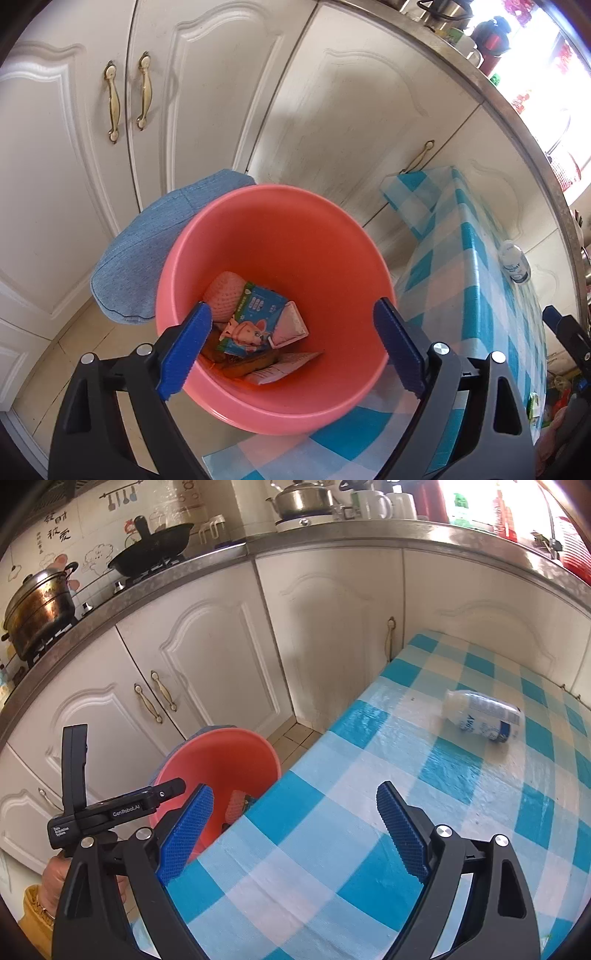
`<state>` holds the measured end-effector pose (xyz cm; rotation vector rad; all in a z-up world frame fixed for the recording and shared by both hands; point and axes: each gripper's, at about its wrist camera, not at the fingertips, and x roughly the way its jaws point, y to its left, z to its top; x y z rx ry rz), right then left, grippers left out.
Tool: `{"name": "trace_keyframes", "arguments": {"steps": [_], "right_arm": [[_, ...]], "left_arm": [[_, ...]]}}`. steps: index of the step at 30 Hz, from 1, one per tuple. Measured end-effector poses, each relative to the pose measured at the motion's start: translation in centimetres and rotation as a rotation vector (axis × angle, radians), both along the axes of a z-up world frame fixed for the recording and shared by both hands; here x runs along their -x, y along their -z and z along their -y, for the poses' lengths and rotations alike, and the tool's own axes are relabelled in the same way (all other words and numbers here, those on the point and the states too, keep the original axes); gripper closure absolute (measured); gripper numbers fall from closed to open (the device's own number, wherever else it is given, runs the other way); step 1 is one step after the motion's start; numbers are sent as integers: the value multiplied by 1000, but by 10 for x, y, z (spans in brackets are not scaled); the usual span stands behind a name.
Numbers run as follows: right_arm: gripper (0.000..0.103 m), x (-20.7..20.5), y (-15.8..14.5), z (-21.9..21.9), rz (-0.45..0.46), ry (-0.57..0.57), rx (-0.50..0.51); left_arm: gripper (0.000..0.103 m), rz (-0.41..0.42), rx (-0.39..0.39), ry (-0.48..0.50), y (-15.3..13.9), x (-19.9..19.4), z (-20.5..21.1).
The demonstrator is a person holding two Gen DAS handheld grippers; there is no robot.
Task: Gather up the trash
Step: 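Move both grippers back over the table toward the bottle and green snack packet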
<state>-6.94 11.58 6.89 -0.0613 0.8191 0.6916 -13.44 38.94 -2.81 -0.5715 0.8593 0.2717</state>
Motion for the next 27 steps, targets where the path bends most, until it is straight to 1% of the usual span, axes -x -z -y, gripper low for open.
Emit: {"name": "trace_keyframes", "arguments": {"steps": [6,12,22,27], "right_arm": [[14,11,4,20,2,32,-14],[13,19,10,45,-5,79,-22],[13,32,10,100,15,187,-47],[13,39,11,126,18,208,-51]], "left_arm": [[13,20,-9,33,-14,-2,14],[13,33,-33,87,-26,-5,38],[13,40,-77,206,-45,-12,90],[13,36,-93,267,-51,-12,117]]}}
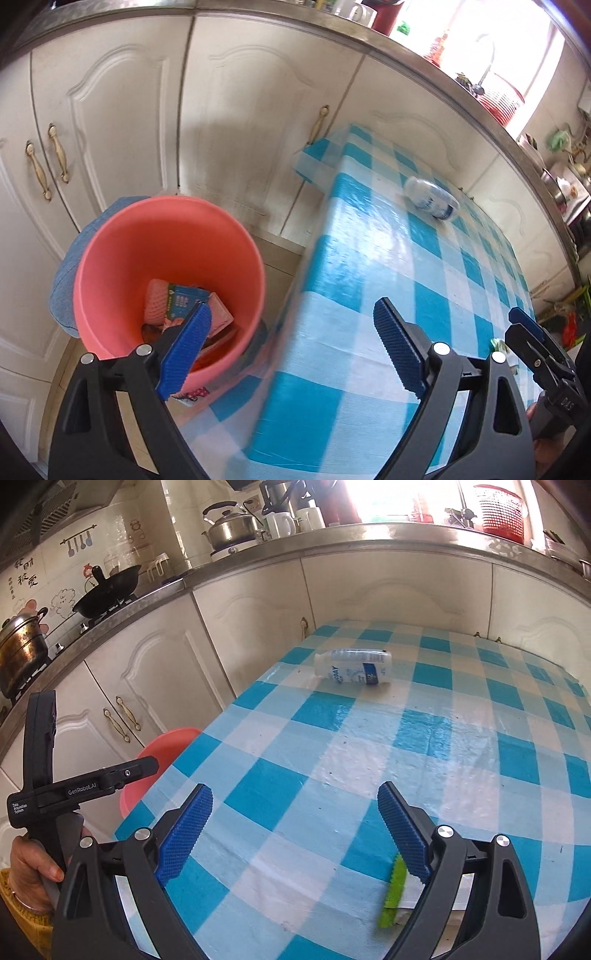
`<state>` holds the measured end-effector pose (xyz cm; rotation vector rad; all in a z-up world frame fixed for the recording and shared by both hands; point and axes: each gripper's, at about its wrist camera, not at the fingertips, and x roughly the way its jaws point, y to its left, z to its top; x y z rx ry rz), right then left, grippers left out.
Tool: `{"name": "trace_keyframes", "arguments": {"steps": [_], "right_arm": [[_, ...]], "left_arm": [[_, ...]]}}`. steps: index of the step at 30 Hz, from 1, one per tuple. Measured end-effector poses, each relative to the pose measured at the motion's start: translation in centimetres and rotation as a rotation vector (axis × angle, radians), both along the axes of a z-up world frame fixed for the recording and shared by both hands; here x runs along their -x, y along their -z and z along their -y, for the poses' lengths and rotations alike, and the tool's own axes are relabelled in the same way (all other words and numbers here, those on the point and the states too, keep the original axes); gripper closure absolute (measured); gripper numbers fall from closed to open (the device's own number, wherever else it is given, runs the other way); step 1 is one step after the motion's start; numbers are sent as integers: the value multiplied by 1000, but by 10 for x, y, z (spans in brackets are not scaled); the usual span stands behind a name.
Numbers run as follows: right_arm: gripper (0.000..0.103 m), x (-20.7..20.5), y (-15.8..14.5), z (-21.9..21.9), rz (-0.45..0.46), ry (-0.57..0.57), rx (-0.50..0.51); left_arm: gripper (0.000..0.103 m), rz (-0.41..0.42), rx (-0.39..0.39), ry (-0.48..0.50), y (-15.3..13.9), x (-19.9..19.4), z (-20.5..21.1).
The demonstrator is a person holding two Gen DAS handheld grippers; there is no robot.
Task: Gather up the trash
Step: 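Move both grippers back over the table toward the bottle and green snack packet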
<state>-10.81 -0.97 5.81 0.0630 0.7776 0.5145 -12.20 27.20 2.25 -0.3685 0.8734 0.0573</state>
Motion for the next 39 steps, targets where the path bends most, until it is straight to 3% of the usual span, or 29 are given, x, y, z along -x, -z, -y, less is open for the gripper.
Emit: {"name": "trace_keyframes", "arguments": {"steps": [9,20,29,39], "right_arm": [[13,5,-4,54,18,22,-26],[13,-3,14,108,-65,-53,-5],[13,-7,36,104,-119,-160,88],[13,-4,41,88,-83,-203,241]], "left_arm": [[13,5,-43,88,-14,2,48],[13,-23,-82,156,-21,0,97],[13,-57,-114,195,-18,-8,128],[13,-96,-125,202,-10,-21,141]]}}
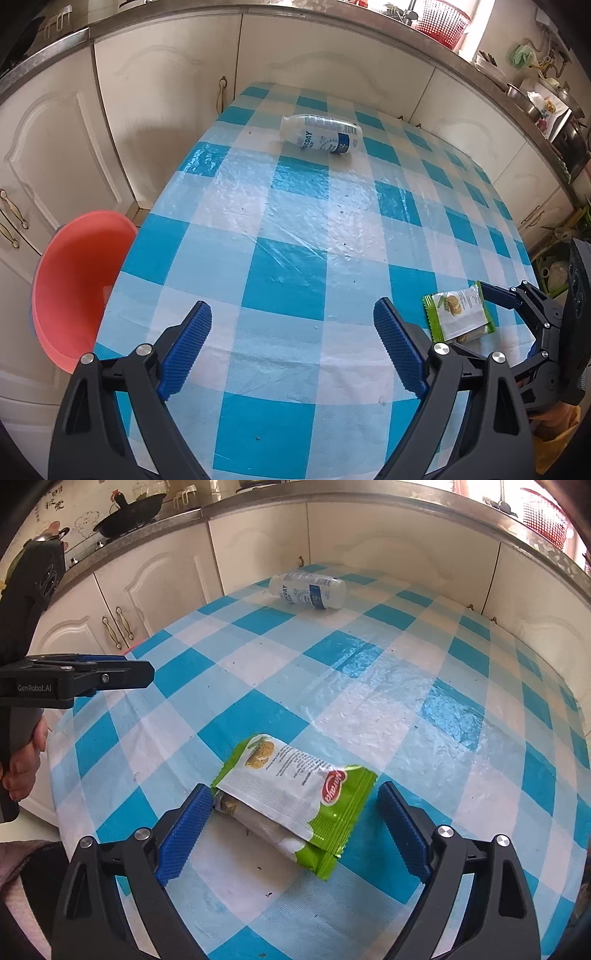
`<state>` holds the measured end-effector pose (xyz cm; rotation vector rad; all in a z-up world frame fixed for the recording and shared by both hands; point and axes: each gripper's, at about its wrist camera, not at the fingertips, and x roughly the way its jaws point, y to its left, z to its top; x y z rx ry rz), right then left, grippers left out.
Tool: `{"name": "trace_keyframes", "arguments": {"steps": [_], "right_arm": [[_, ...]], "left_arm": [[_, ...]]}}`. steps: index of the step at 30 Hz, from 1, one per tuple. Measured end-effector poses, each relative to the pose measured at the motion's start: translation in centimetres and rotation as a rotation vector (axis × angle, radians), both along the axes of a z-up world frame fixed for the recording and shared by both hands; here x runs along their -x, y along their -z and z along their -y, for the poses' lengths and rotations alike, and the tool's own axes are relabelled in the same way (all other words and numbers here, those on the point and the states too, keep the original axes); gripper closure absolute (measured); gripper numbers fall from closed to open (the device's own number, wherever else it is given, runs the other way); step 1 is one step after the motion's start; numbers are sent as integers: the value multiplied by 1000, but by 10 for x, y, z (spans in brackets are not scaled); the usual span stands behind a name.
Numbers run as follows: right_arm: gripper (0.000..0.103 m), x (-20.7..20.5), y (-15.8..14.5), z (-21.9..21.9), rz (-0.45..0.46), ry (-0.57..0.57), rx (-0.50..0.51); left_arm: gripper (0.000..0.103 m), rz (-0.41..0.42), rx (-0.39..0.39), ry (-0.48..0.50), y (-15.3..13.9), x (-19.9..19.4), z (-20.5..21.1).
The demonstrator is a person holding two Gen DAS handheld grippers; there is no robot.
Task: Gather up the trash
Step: 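Move both grippers back over the table toward the bottle and green snack packet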
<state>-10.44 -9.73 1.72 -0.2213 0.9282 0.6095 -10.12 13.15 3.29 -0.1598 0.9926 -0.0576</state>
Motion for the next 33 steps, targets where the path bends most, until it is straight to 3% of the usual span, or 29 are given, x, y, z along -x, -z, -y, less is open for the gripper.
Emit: {"name": "trace_keyframes", "arguments": {"steps": [6,14,22,27,33], "right_arm": [[13,-19,3,13,6,118,30],[13,-70,3,60,-19,348,-57],[10,-96,1,73,-48,369,-181],[9,-105,0,64,-44,349,-175],[4,-107,2,65,-58,328,-205]], "left_arm": [[13,-21,-9,9,5,-12,10],[13,-18,-13,9,3,-36,21],[13,30,-7,4,-3,-83,40],[13,44,66,-33,-2,-118,44],[13,59,286,-252,-1,-149,30]]}}
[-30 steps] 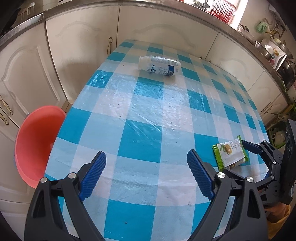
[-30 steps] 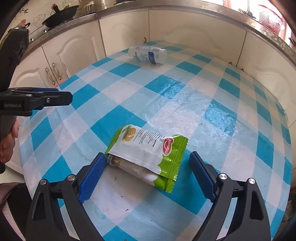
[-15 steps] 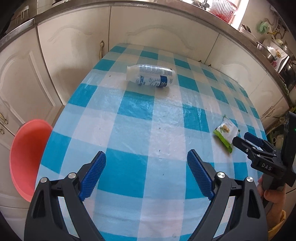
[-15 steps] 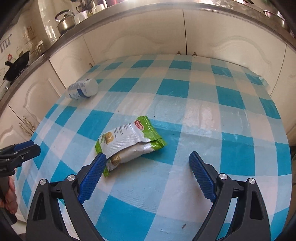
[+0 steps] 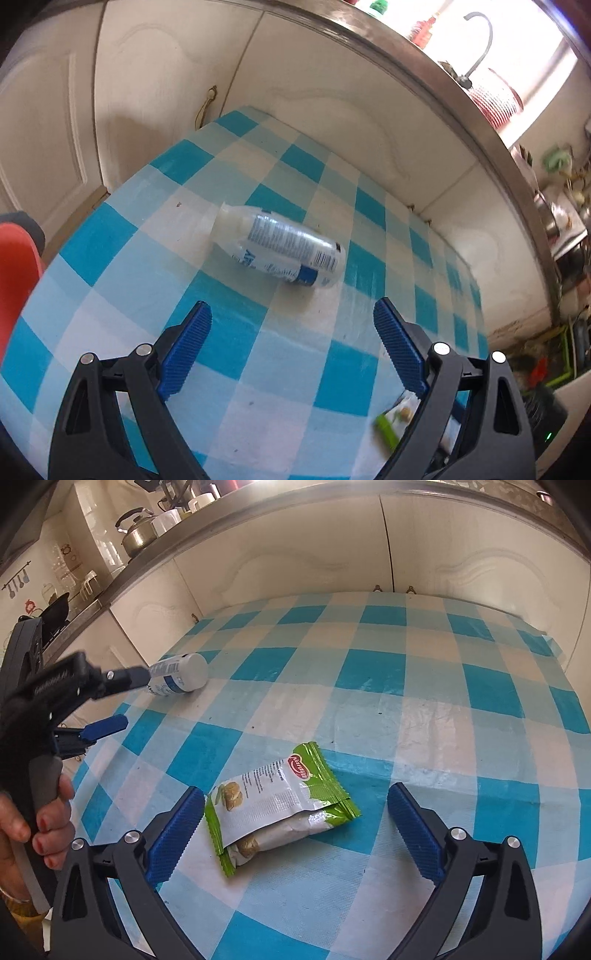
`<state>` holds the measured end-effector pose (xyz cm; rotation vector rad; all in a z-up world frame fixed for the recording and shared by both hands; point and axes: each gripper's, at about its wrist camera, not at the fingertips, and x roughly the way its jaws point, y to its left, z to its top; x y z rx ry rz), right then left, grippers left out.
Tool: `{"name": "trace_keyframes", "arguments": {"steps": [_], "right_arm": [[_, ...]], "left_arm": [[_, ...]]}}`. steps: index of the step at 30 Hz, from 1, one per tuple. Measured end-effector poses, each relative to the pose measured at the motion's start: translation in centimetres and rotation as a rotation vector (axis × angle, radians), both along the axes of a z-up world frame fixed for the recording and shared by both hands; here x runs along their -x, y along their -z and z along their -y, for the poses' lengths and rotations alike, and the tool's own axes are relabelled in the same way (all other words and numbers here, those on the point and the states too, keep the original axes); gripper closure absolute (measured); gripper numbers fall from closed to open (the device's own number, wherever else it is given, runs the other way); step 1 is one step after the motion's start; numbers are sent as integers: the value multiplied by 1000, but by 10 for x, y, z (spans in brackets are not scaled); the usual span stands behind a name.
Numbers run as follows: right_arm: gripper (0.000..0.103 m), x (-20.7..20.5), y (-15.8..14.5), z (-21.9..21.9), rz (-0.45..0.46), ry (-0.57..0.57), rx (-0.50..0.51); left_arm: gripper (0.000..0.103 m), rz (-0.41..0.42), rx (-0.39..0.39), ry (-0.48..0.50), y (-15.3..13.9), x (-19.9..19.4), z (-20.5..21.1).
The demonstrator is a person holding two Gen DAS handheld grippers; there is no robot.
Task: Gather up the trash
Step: 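Move both grippers back over the table toward the bottle and green snack packet, then grasp the white plastic bottle with the left gripper, then grasp the green-and-white snack packet with the right gripper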
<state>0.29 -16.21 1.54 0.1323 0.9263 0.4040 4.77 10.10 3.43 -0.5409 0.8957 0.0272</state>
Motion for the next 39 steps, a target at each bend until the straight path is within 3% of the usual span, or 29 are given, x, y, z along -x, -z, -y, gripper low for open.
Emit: {"name": "trace_keyframes", "arguments": {"steps": [8,14,20,23,28,39], "right_arm": [[4,1,0,8,0,0,-61],[4,1,0,8,0,-5,-60],[4,1,0,4,0,-14,-33],[4,1,0,4,0,-14,-32],[4,1,0,4,0,-14,-33],[4,2,-1,-6,4,-36,45]], "left_arm": [[13,-84,18,-176,7,-48,-1],[13,-140,-93,-207,13,-75,4],[16,-165,-257,-122,17,-88,19],[30,-154,-300,-96,16,-86,20],[52,-125,-303,-54,14,-81,19],[57,-71,-290,158,10,-32,50]]}}
